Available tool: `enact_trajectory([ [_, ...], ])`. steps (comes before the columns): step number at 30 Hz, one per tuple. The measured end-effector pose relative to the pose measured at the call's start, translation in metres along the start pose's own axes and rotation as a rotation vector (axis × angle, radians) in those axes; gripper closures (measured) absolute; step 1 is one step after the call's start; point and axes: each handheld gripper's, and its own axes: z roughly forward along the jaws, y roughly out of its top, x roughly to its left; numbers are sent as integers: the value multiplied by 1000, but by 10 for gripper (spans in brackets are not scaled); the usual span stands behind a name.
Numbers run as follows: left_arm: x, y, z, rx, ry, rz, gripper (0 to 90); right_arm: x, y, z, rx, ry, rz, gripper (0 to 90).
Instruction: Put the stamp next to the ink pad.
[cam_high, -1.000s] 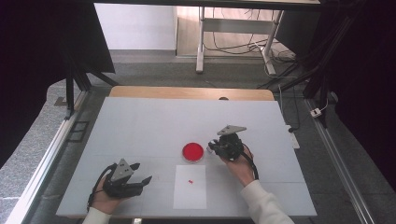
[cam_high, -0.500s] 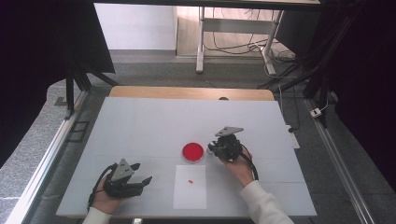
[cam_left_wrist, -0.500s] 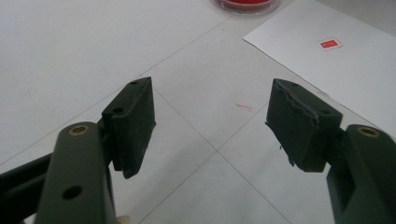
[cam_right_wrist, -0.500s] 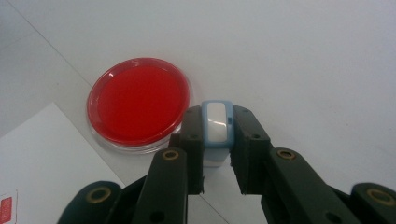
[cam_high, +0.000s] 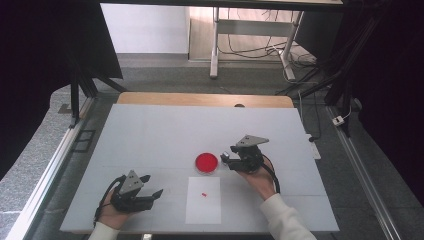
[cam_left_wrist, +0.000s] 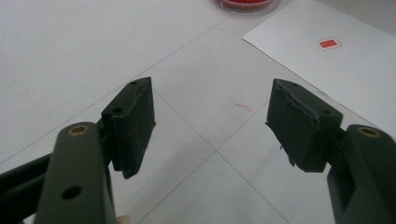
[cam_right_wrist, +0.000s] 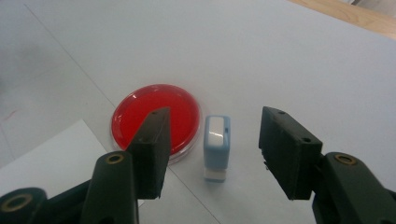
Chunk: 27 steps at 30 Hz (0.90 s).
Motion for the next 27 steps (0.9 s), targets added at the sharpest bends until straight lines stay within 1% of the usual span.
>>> enact_trajectory([
  [6, 1, 0, 0, -1, -3, -1, 322, 0, -2, -5, -15, 9, -6, 417],
  [8, 0, 0, 0, 0, -4, -1, 322, 1, -3, -9, -23, 5, -21, 416],
  [11, 1, 0, 1, -1, -5, -1, 321, 1, -7, -15, -38, 9, -24, 416],
  [13, 1, 0, 1, 3, -1, 0, 322, 1, -11, -21, -45, 4, -38, 417],
  [17, 1, -1, 2, 2, 3, 2, 322, 0, -23, -35, -61, -6, -50, 416],
  [19, 1, -1, 2, 1, 6, 1, 322, -1, -28, -41, -71, -7, -49, 414],
  [24, 4, -2, 2, 0, 3, 0, 322, -3, -44, -59, -84, -29, -53, 411],
  [27, 6, -2, 1, -5, 2, -3, 323, -6, -53, -69, -96, -37, -40, 411],
])
